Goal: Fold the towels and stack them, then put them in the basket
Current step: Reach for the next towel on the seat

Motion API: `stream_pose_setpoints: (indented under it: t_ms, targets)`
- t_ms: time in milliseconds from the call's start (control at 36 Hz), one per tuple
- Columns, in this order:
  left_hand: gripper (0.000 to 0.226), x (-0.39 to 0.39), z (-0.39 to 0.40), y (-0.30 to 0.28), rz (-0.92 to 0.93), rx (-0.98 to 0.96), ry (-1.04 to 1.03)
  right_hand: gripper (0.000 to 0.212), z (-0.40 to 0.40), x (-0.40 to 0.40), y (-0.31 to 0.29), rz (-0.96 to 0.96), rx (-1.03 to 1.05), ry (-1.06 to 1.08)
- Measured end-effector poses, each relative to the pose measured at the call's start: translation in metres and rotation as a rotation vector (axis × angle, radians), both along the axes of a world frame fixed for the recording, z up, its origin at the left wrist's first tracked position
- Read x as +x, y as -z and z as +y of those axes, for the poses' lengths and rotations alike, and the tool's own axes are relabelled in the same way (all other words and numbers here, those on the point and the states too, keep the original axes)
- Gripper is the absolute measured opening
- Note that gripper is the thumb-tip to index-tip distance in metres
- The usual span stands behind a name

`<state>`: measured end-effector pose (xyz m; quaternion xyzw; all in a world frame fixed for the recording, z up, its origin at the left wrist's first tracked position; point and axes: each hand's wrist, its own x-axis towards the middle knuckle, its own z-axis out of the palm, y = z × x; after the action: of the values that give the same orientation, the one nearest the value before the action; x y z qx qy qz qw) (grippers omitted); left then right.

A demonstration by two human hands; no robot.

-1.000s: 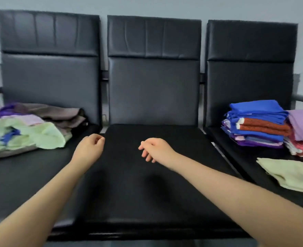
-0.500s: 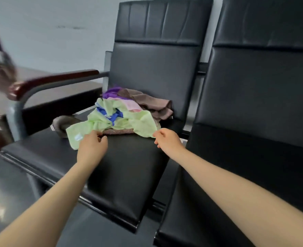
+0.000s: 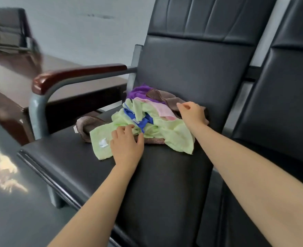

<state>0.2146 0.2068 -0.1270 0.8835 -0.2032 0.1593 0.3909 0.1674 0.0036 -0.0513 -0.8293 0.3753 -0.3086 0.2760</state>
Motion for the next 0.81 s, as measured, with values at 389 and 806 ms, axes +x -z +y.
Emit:
stream_pose_setpoints:
  t_ms: [389,806]
  targets:
    - [0.037,0.018,-0.021,0.01,0.031,0.046,0.062,0.031,-0.019,0.049,0.014,0.074,-0.144,-0.095]
    - [0.04,-0.032,-0.034,-0.056,0.012,-0.394,0.332,0.042,0.016,-0.058,-0.104,-0.359,0.002,-0.135]
